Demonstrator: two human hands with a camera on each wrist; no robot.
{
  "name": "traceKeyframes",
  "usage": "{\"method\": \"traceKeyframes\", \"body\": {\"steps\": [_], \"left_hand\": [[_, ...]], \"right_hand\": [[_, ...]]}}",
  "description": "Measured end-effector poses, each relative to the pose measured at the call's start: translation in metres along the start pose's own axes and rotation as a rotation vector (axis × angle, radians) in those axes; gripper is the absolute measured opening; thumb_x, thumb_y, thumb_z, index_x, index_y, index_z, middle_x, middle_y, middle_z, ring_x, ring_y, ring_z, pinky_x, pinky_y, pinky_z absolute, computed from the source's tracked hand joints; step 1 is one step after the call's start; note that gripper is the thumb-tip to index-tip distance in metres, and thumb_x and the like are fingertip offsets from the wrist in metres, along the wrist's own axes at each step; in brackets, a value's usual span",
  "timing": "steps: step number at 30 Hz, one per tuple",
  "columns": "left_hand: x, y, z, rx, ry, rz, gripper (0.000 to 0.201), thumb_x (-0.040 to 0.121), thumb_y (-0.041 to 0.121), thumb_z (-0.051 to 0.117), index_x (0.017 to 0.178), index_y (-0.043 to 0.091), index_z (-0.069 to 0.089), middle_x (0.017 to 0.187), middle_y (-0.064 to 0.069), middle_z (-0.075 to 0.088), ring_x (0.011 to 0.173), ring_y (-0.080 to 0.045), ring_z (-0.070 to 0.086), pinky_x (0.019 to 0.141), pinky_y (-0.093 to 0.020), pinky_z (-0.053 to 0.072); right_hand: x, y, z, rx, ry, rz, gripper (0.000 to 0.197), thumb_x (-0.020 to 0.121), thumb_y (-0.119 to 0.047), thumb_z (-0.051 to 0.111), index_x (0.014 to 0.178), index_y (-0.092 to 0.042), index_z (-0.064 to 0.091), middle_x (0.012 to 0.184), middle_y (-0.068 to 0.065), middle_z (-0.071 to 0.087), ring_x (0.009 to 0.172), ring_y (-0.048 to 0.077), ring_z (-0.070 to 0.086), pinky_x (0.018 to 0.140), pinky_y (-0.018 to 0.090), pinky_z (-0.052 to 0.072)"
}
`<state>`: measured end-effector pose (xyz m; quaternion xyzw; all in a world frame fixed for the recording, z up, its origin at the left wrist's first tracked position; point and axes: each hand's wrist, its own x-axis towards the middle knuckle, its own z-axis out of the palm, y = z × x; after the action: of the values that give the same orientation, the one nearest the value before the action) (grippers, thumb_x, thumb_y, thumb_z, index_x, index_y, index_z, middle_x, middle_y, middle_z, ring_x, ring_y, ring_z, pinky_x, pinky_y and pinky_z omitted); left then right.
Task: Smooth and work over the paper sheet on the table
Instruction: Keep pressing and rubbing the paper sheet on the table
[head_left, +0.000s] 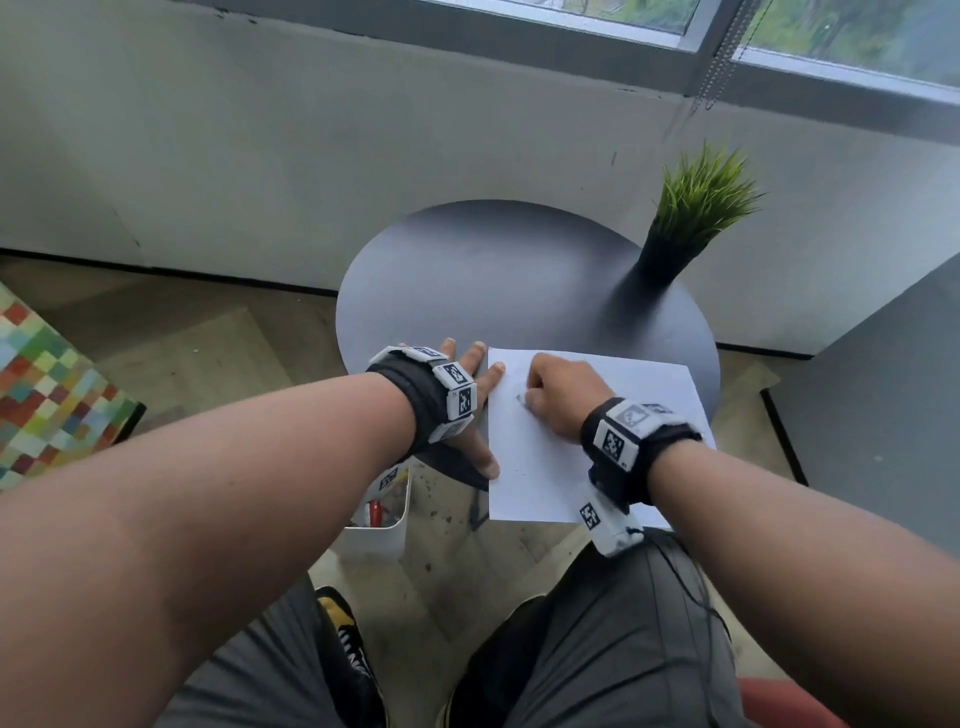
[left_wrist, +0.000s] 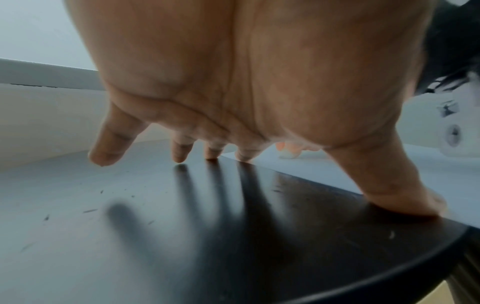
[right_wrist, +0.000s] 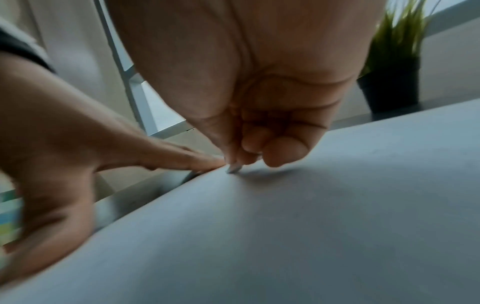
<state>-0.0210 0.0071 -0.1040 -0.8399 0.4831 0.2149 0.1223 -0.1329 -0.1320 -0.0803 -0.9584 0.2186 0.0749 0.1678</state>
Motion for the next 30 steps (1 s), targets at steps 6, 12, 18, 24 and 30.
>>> {"method": "traceKeyframes", "body": {"steps": [6,12,18,24,30], "left_hand": [[-0.004,0.002,-0.008,0.016,-0.030,-0.014,0.155,0.028,0.100,0.048,0.157,0.038,-0.010,0.168,0.005,-0.015,0.154,-0.039,-0.009,0.115,-0.073,0.012],[-0.010,0.008,-0.024,0.042,0.003,0.044,0.125,0.066,0.077,0.071,0.160,0.030,0.005,0.169,0.002,-0.011,0.155,-0.032,-0.004,0.114,-0.075,0.012],[-0.019,0.008,-0.002,0.013,-0.002,0.107,0.127,0.067,0.085,0.064,0.161,0.029,0.000,0.169,0.009,-0.011,0.154,-0.026,-0.005,0.113,-0.074,0.012],[-0.018,0.005,-0.006,0.050,-0.010,0.119,0.130,0.065,0.088,0.063,0.161,0.031,-0.004,0.169,0.009,-0.012,0.155,-0.032,-0.008,0.113,-0.075,0.008],[-0.016,0.007,-0.013,0.106,-0.024,0.106,0.131,0.064,0.087,0.065,0.161,0.029,-0.001,0.169,0.007,-0.013,0.155,-0.032,-0.012,0.114,-0.075,0.006]], "right_hand": [[-0.015,-0.013,0.011,0.011,-0.138,-0.151,0.009,0.086,-0.025,0.058,0.092,-0.019,0.059,0.099,0.004,0.068,0.087,0.024,0.058,0.075,0.031,0.046],[0.004,0.032,0.000,0.168,0.034,0.194,0.015,0.089,-0.031,0.062,0.094,-0.017,0.060,0.092,-0.001,0.060,0.096,0.024,0.057,0.075,0.029,0.039],[-0.005,0.015,0.003,0.105,0.039,0.064,0.011,0.090,-0.028,0.057,0.095,-0.018,0.059,0.098,0.002,0.064,0.095,0.025,0.058,0.074,0.029,0.040],[-0.028,-0.004,0.000,-0.056,-0.247,-0.258,0.010,0.088,-0.023,0.058,0.096,-0.019,0.062,0.090,-0.005,0.060,0.087,0.019,0.055,0.075,0.029,0.042],[-0.018,0.005,0.007,-0.052,-0.020,-0.047,0.016,0.091,-0.027,0.051,0.102,-0.017,0.057,0.103,0.010,0.066,0.096,0.032,0.059,0.080,0.037,0.048]]}}
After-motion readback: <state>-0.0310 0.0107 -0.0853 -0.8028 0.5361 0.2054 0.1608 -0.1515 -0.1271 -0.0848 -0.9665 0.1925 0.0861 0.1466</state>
